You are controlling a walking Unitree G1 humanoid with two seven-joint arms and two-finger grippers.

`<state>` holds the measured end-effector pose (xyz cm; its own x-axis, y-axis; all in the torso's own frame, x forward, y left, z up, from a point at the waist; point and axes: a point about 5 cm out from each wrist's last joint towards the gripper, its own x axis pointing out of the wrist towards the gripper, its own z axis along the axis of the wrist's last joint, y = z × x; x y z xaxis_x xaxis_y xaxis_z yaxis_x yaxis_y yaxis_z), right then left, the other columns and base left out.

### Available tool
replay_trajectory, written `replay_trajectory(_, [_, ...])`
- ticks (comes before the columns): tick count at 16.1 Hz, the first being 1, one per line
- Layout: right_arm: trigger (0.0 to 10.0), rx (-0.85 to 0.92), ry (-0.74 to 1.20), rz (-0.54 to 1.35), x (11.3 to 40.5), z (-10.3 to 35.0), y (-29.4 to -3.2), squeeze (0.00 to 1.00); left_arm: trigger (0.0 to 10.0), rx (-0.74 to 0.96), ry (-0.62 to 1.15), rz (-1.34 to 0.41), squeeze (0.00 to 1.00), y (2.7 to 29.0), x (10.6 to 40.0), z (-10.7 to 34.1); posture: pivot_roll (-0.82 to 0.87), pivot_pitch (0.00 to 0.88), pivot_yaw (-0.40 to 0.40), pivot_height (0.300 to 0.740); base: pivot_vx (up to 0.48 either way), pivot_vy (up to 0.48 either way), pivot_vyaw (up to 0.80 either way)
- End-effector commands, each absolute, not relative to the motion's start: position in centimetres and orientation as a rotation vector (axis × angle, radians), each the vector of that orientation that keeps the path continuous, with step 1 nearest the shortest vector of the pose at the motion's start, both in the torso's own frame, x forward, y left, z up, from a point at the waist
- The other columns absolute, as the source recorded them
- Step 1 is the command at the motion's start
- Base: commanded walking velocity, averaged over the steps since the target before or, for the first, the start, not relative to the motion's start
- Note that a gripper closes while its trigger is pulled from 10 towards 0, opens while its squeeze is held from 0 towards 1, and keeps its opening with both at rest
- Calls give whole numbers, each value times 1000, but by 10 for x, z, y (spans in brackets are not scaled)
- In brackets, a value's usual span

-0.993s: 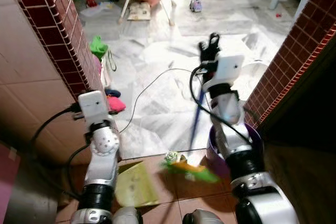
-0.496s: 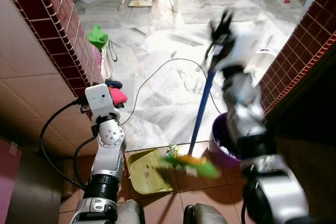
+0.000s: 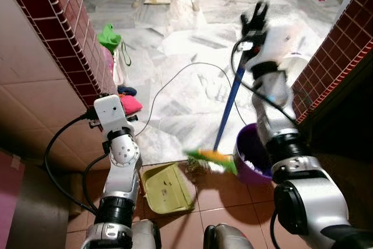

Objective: Sweep floor

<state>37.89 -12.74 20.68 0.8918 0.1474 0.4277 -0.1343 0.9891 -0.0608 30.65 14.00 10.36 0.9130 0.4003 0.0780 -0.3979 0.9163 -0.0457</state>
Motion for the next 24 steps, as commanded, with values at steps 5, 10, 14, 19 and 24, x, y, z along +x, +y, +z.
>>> replay_trajectory(5, [10000,-42,-406,254,387,204,-96,0,10000,-25,-55,417,0,140,294,101,86,231,-3,740,0,0,0])
replay_trajectory(10, [10000,256,-257,183,400,201,-101,0,10000,-40,-33,409,0,138,285,101,76,247,-4,740,0,0,0])
replay_trajectory(14, [10000,463,-216,75,400,192,-122,0,10000,-60,-16,386,0,132,289,100,26,226,-2,740,0,0,0])
replay_trajectory(19, [10000,425,-293,20,392,203,-173,0,10000,-111,-34,371,0,132,300,104,-41,157,-12,740,0,0,0])
replay_trajectory(24, [10000,-86,-474,54,367,223,-200,0,10000,-207,-111,367,0,142,316,121,-87,79,-24,740,0,0,0])
